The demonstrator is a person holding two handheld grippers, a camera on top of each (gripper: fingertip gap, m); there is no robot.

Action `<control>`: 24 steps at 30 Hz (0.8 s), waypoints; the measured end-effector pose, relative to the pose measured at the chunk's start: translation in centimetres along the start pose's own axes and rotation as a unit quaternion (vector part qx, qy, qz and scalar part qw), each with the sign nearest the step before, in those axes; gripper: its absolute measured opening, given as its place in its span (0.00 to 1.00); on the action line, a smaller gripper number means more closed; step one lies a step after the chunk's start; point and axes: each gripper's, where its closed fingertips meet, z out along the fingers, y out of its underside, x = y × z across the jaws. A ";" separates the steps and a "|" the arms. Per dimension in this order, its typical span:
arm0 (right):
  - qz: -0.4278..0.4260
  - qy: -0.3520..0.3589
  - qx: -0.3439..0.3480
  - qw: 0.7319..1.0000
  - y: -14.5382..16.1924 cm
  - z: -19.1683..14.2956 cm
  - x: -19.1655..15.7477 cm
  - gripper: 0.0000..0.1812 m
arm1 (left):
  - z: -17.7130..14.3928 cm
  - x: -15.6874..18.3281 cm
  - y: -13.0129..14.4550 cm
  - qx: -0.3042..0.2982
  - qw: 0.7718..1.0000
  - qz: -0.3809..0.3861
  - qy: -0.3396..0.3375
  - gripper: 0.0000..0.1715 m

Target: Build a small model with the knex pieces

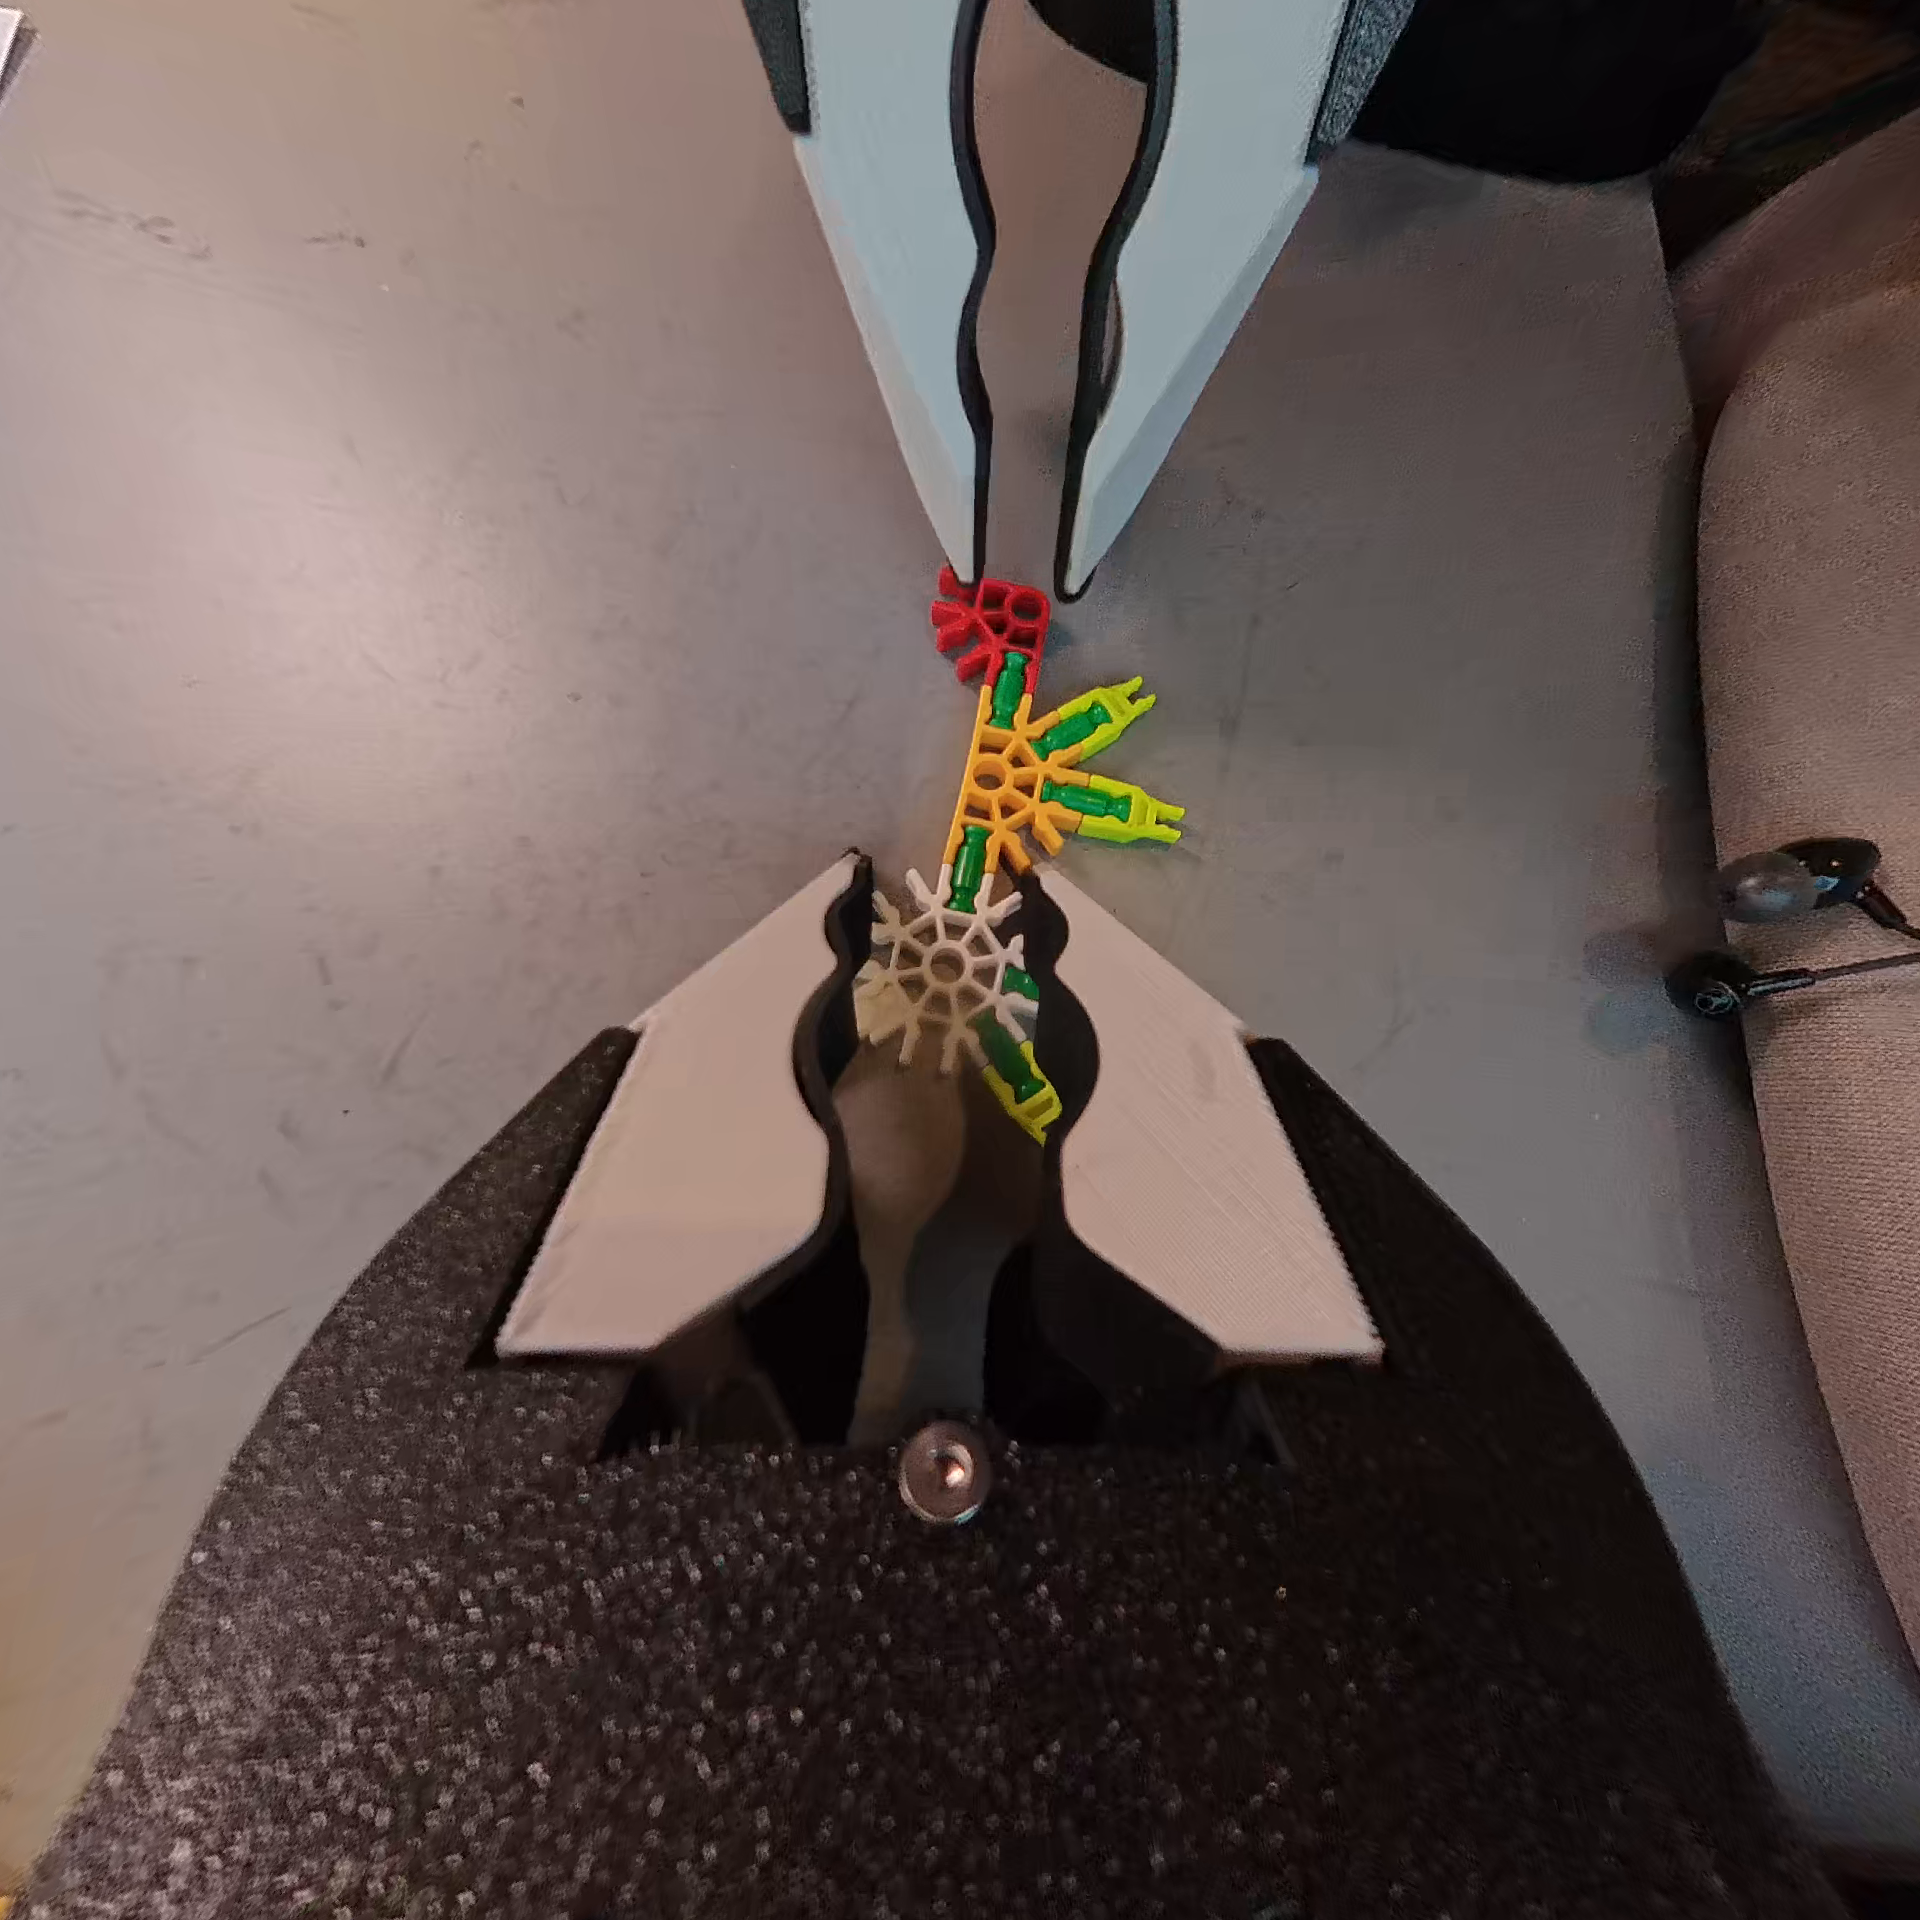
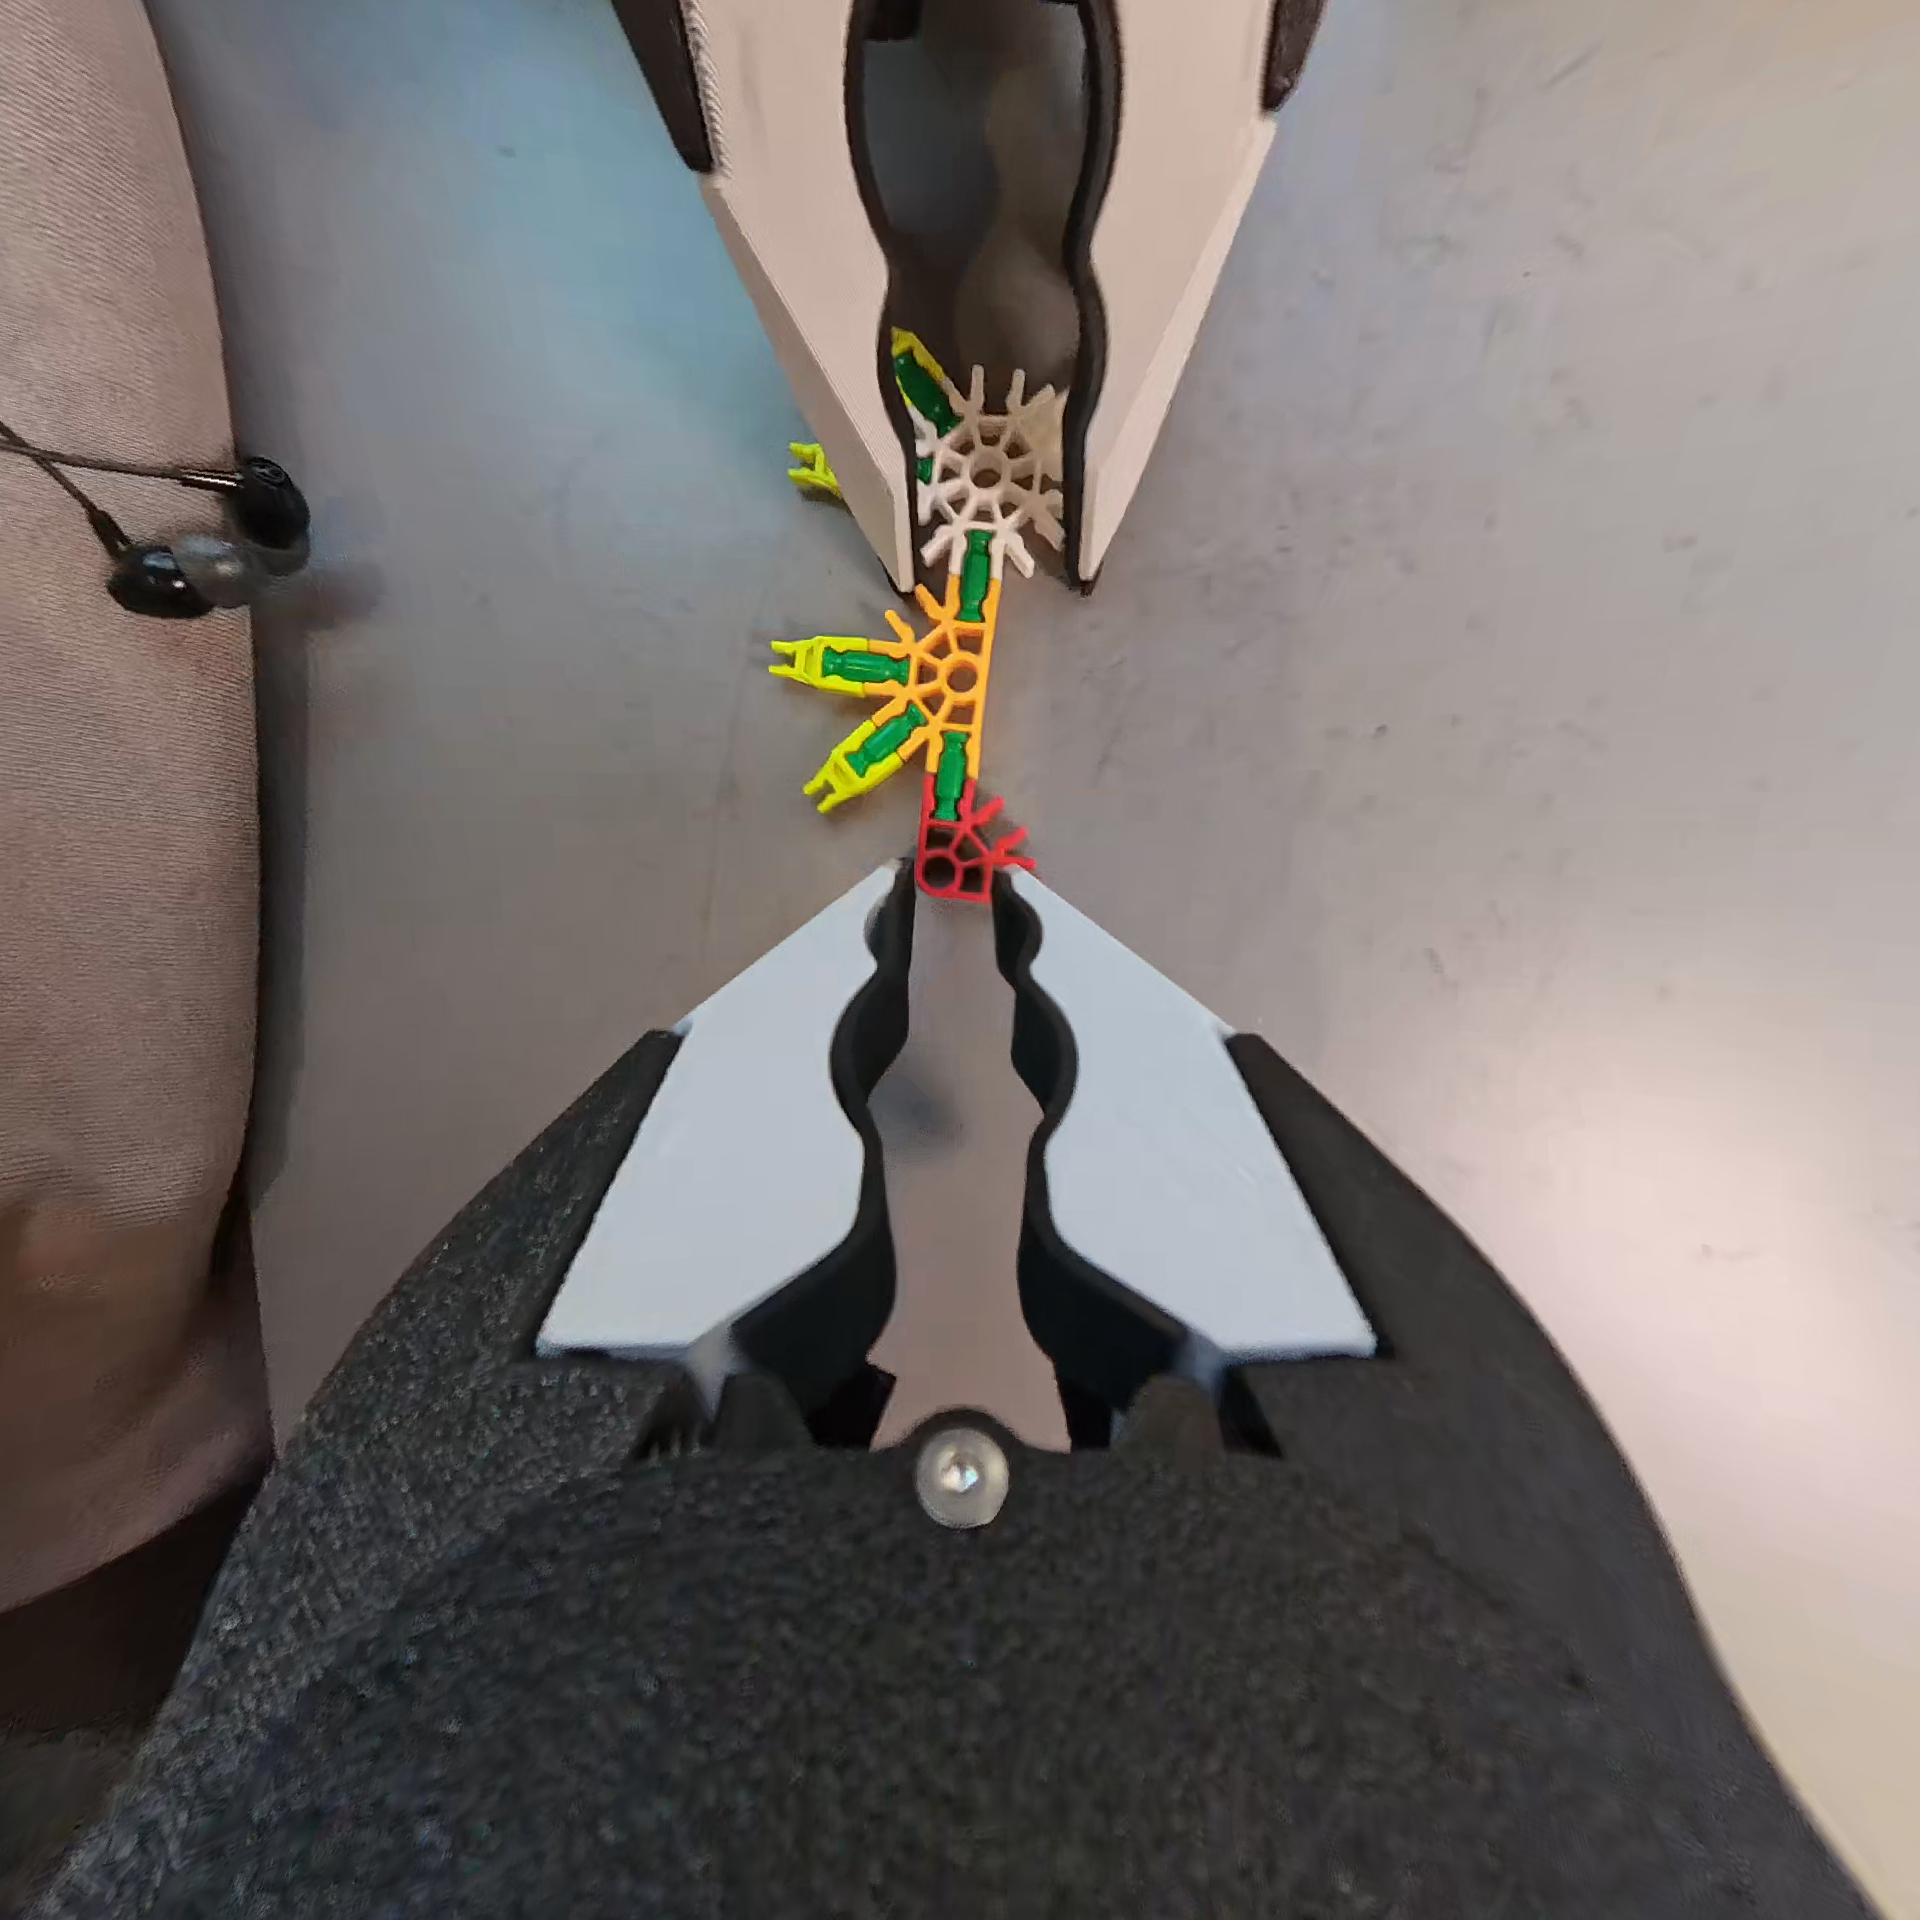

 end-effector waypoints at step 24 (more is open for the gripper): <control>-0.104 0.044 0.119 0.986 -0.6 -1.1 3.2 0.12 | -1.1 -1.7 -1.2 0.058 0.997 0.023 -0.042 0.19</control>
